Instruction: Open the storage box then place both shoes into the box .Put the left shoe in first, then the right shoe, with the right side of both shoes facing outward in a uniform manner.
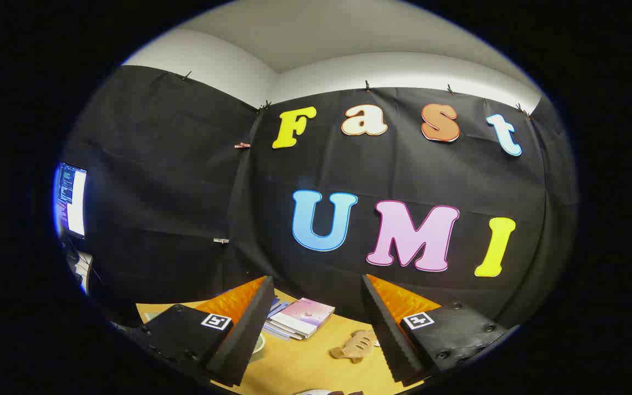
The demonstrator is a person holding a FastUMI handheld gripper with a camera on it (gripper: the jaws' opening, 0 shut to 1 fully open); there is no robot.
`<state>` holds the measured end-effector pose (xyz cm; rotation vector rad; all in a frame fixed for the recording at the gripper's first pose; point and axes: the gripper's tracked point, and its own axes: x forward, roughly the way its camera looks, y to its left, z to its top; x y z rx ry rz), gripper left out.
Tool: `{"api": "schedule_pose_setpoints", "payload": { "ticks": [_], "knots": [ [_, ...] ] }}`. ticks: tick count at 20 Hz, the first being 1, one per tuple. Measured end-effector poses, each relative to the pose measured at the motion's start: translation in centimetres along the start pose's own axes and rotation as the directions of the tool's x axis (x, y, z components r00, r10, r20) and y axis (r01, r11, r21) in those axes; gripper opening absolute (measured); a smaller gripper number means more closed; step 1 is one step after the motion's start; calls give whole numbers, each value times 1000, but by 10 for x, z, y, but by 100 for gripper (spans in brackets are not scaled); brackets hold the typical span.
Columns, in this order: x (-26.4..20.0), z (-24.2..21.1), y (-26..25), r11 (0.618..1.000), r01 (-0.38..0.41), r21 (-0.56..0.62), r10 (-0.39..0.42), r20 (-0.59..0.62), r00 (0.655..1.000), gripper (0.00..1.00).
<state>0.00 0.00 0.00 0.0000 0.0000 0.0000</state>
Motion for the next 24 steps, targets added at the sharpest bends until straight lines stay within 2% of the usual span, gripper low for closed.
{"api": "schedule_pose_setpoints", "payload": {
  "ticks": [6,9,13,15,16,18,21,24],
  "knots": [
    [-1,-9,6,999,-26,25,27,-38,999,97],
    [3,-22,24,988,-121,101,130,-87,988,96],
    [3,-42,44,937,-234,258,274,-131,953,97],
    [4,-62,65,879,-296,374,376,-161,913,97],
    [1,-71,77,823,-328,463,446,-170,879,97],
    [0,-89,91,734,-346,584,531,-176,829,97],
    [0,-129,110,580,-304,756,636,-187,749,97],
    [-4,-175,128,437,-205,876,711,-196,676,97]
  ]
}}
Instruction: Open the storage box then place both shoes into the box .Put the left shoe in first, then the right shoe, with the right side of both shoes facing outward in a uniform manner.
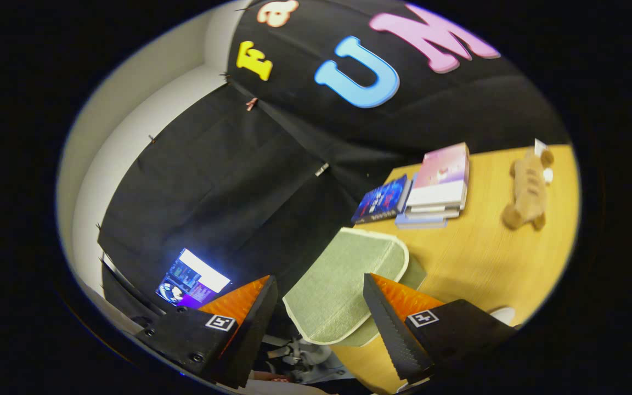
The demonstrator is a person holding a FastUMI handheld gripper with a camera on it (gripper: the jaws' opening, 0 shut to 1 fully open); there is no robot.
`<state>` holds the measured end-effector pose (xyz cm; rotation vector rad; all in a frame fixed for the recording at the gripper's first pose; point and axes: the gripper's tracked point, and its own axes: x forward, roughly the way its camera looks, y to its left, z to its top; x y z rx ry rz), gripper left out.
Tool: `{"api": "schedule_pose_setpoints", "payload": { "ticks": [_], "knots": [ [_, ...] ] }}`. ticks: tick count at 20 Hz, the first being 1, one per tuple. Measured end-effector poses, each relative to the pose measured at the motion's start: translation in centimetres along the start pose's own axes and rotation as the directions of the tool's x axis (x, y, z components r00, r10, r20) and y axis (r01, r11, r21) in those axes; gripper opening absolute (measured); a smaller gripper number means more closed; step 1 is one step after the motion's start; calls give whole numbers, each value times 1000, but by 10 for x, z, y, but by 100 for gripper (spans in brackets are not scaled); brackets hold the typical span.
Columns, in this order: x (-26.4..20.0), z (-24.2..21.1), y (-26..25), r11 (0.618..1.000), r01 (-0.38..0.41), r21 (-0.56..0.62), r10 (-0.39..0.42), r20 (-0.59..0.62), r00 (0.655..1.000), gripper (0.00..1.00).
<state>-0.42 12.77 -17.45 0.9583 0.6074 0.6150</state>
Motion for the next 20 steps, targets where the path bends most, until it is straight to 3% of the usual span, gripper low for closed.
{"api": "schedule_pose_setpoints", "payload": {
  "ticks": [6,9,12,15,20],
  "knots": [
    [33,-60,-53,959,-18,282,54,-121,991,97],
    [49,-73,-55,909,-59,413,126,-137,983,97],
    [62,-85,-60,879,-77,471,163,-146,976,97],
    [71,-92,-76,856,-55,513,150,-145,978,97],
    [84,-96,-77,788,-84,609,191,-112,975,96]
  ]
}}
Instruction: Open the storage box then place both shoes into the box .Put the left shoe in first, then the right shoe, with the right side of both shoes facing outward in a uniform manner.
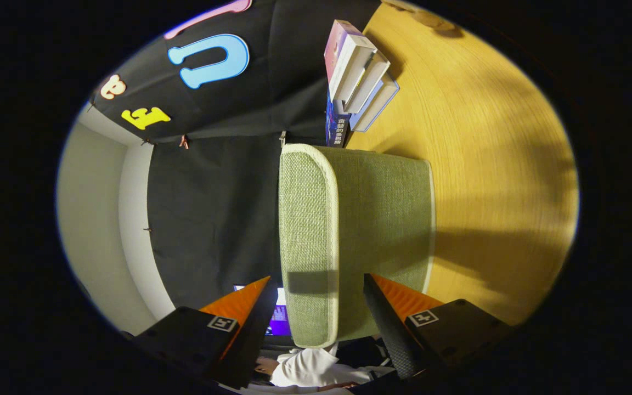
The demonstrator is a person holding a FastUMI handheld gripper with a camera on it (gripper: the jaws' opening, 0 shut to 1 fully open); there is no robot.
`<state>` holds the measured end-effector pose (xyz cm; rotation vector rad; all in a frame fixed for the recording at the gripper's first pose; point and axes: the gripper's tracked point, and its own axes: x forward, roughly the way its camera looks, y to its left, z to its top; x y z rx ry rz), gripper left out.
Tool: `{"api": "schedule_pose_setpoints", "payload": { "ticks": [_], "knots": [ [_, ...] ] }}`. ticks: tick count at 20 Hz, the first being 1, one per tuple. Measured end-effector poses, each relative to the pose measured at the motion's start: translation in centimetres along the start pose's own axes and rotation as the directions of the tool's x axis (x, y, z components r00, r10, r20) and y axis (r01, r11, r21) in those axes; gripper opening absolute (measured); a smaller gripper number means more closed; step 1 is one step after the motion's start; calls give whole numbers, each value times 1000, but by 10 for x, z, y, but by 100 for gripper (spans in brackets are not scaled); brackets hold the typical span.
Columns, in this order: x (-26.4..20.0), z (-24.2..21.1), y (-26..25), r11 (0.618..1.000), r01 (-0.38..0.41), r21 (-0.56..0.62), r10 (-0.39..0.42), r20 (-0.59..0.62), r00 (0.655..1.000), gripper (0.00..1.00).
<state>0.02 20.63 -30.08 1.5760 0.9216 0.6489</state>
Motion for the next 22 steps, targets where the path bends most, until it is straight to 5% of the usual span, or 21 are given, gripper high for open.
{"api": "schedule_pose_setpoints", "payload": {
  "ticks": [3,5,6,8,10,16,22],
  "knots": [
    [9,-5,14,995,-70,66,70,-4,998,95],
    [10,-5,8,997,-49,66,49,11,999,82],
    [9,-7,7,997,-48,64,46,19,999,64],
    [7,-8,9,997,-56,48,56,21,998,52],
    [1,-6,26,995,-83,49,80,59,995,10],
    [-6,-4,88,992,-112,-49,118,135,984,5],
    [34,-3,173,981,-119,-153,140,137,981,5]
  ]
}}
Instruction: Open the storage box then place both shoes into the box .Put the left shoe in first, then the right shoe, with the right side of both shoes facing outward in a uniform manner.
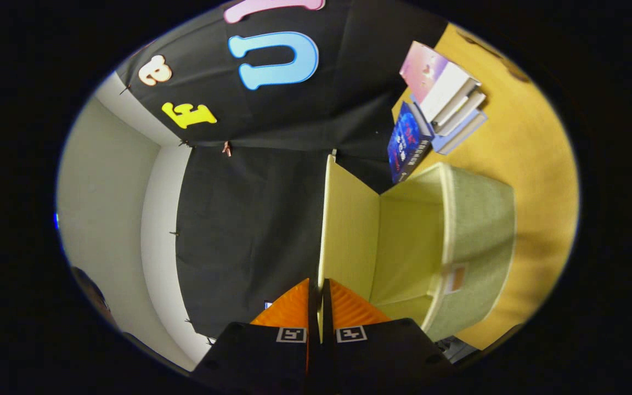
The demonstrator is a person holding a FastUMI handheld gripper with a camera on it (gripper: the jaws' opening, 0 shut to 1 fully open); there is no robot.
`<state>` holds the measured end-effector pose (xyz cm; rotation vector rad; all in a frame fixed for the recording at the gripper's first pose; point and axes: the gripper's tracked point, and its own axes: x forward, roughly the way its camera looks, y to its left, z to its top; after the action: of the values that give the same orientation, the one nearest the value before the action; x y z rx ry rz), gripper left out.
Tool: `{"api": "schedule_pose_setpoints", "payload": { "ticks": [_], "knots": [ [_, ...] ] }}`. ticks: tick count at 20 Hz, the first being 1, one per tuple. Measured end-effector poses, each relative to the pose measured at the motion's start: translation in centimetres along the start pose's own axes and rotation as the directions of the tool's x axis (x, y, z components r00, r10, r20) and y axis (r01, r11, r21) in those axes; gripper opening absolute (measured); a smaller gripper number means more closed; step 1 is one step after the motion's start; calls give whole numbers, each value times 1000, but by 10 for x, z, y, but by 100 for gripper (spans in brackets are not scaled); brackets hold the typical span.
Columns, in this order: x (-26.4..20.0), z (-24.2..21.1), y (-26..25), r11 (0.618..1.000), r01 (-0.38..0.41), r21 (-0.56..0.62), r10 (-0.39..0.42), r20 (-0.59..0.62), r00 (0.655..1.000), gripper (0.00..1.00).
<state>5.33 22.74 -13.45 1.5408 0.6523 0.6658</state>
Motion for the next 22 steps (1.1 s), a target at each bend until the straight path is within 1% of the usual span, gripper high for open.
{"api": "schedule_pose_setpoints", "payload": {
  "ticks": [2,5,7,11,13,14,15,17,19,20,22],
  "knots": [
    [27,-6,26,999,-12,-52,11,-23,1000,5],
    [71,-19,48,996,-19,-82,15,-47,999,6],
    [98,-30,50,997,-7,-72,2,-60,998,6],
    [143,-50,50,995,18,-100,-26,-82,996,6],
    [159,-58,45,992,38,-118,-49,-95,994,10],
    [166,-61,44,992,42,-117,-53,-97,994,20],
    [170,-66,44,993,45,-113,-56,-104,993,29],
    [170,-67,42,989,63,-135,-77,-98,992,60],
    [160,-63,40,975,96,-202,-113,-75,991,91],
    [150,-57,40,965,112,-237,-128,-55,990,95],
    [125,-42,45,942,145,-303,-150,6,989,96]
  ]
}}
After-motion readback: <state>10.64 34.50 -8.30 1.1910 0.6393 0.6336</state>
